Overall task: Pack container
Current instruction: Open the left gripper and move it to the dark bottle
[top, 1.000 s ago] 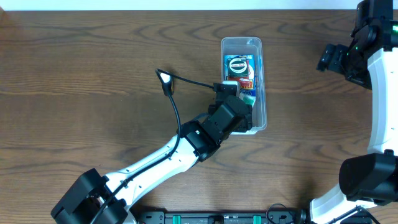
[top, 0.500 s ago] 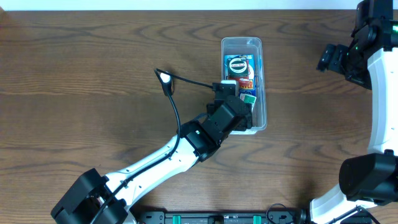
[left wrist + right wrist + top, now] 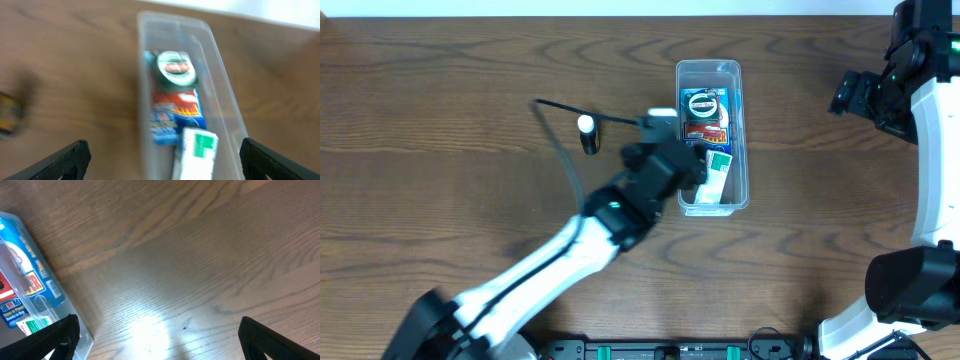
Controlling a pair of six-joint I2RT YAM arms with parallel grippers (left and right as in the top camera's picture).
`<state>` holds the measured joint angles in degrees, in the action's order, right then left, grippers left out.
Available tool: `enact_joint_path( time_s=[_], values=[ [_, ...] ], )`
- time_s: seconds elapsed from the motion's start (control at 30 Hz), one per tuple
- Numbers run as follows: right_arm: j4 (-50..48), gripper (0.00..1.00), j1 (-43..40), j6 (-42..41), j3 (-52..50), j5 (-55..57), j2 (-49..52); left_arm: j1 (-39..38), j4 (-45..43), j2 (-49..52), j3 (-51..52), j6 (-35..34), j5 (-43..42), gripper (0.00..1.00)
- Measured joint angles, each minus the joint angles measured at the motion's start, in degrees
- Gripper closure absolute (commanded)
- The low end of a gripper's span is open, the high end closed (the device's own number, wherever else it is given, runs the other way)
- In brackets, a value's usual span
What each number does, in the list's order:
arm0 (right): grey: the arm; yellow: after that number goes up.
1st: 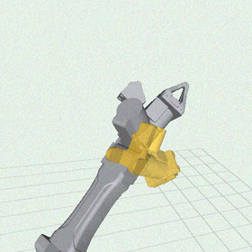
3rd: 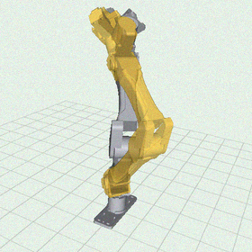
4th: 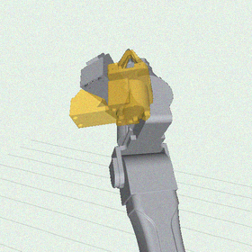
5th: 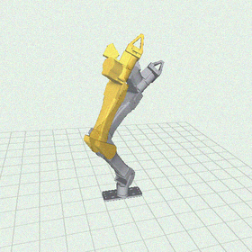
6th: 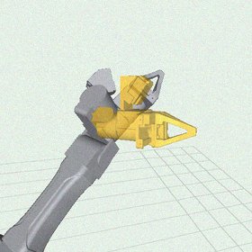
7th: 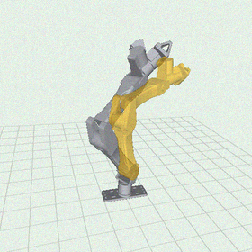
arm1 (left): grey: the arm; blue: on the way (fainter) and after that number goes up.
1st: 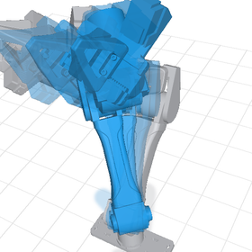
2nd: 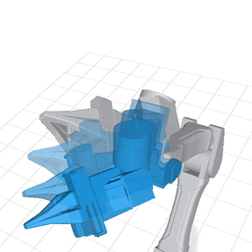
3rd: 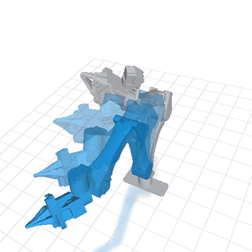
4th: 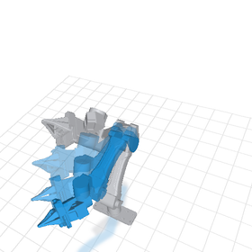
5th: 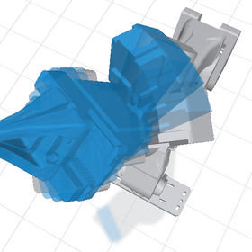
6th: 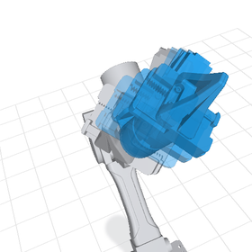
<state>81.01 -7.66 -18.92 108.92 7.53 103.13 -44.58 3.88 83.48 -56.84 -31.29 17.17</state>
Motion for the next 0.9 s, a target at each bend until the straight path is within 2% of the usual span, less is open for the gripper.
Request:
enact_joint_path(
  time_s=[0.17,0.23,0.37,0.53,0.73,0.9],
  values=[
    [0.0,0.01,0.0,0.0,0.0,0.0,0.0,8.4,10.1,-9.0,-0.5,2.0,2.1,0.03],
    [0.0,0.01,0.0,0.0,0.0,0.0,0.0,12.8,17.6,-10.1,-1.5,2.5,1.8,0.0],
    [0.0,0.01,0.0,0.0,0.0,0.0,0.0,20.7,31.7,-8.1,-5.3,4.2,-3.1,0.02],
    [0.0,0.01,0.0,0.0,0.0,0.0,0.0,27.8,46.1,-1.1,-18.4,7.3,-8.5,0.02],
    [0.0,0.01,0.0,0.0,0.0,0.0,0.0,30.1,53.0,8.5,-34.9,11.9,-13.8,0.02],
    [0.0,0.01,0.0,0.0,0.0,0.0,0.0,29.8,54.1,16.1,-40.0,14.5,-15.9,0.02]
  ],
)
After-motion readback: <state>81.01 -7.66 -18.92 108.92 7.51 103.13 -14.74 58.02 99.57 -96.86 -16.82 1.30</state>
